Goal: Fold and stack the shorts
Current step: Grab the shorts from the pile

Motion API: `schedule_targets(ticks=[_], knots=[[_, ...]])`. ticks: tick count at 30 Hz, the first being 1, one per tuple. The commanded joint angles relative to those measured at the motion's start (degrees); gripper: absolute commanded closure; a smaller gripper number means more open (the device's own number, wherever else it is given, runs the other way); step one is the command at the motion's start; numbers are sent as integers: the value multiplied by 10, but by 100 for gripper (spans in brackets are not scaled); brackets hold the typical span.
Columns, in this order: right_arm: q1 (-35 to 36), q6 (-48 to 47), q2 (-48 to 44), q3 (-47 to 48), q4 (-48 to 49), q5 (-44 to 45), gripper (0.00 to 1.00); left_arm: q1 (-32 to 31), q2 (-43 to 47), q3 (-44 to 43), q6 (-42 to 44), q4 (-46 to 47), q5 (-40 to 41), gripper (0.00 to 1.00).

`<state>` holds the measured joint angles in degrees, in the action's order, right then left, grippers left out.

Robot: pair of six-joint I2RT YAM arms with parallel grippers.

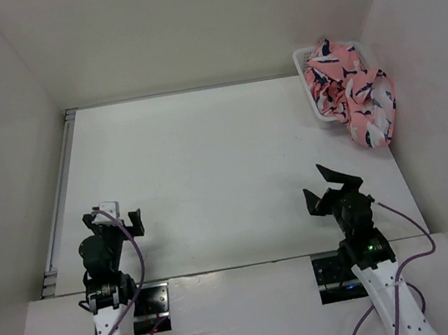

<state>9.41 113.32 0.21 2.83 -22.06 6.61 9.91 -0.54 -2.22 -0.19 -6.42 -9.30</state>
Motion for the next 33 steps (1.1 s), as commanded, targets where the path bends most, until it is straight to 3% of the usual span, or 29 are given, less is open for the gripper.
schedule_targets(ticks=[1, 2, 3, 4, 5, 6, 7, 8, 10, 13, 14, 17, 22, 23, 25, 26, 28, 29, 30, 31, 33], knots=[[4, 65, -6, -12, -5, -12, 0, -1, 72, 16, 2, 14, -48, 1], [4, 36, -6, -20, 45, -12, 0, -1, 72, 4, 2, 14, -88, 1], [4, -7, -6, -14, 121, 5, 0, -1, 72, 4, 2, 14, -221, 1], [4, -100, -6, -2, 147, 18, 0, -1, 72, -10, 2, 14, -269, 1], [4, -132, -6, 27, 160, 28, 0, -1, 72, -10, 2, 9, -311, 1], [4, -150, -6, 43, 160, 44, 0, -1, 72, -33, 2, -84, -426, 1], [4, -161, 7, 57, 150, 45, 0, -1, 72, -33, 2, -157, -449, 1], [-1, -198, 21, 82, 150, 45, 0, -1, 72, -28, 2, -164, -449, 1], [-1, -258, 113, 114, 177, 35, 0, -1, 72, 10, 2, 12, -389, 1], [4, -466, 300, 271, 137, 39, 0, -6, 46, 7, 2, 132, -360, 1], [13, -502, 434, 380, 62, 65, 0, -6, 36, 2, 2, 148, -351, 1], [24, -661, 629, 566, 14, 160, 0, -13, -20, -14, 2, 214, -303, 1], [25, -894, 781, 714, 104, 274, 0, -18, -235, -161, 2, 100, -224, 1], [25, -921, 805, 749, 125, 321, 0, -23, -316, -192, 2, 51, -195, 1], [12, -995, 886, 813, 170, 340, 0, -35, -406, -259, 2, 2, -158, 1], [-9, -1016, 914, 842, 178, 314, 0, -40, -511, -336, 2, -58, -115, 1], [-32, -1022, 1012, 945, 159, 306, 0, -46, -625, -420, 2, -132, -86, 1], [-45, -1022, 1048, 984, 142, 293, 0, -46, -734, -465, 2, -207, -80, 1], [-67, -1015, 1120, 1022, 101, 266, 0, -54, -776, -542, 2, -232, -70, 1], [-77, -1009, 1156, 1101, 77, 250, 0, -61, -825, -566, 2, -243, -70, 1], [-99, -996, 1219, 1169, 30, 231, 2, -70, -830, -577, 2, -231, -77, 1]])
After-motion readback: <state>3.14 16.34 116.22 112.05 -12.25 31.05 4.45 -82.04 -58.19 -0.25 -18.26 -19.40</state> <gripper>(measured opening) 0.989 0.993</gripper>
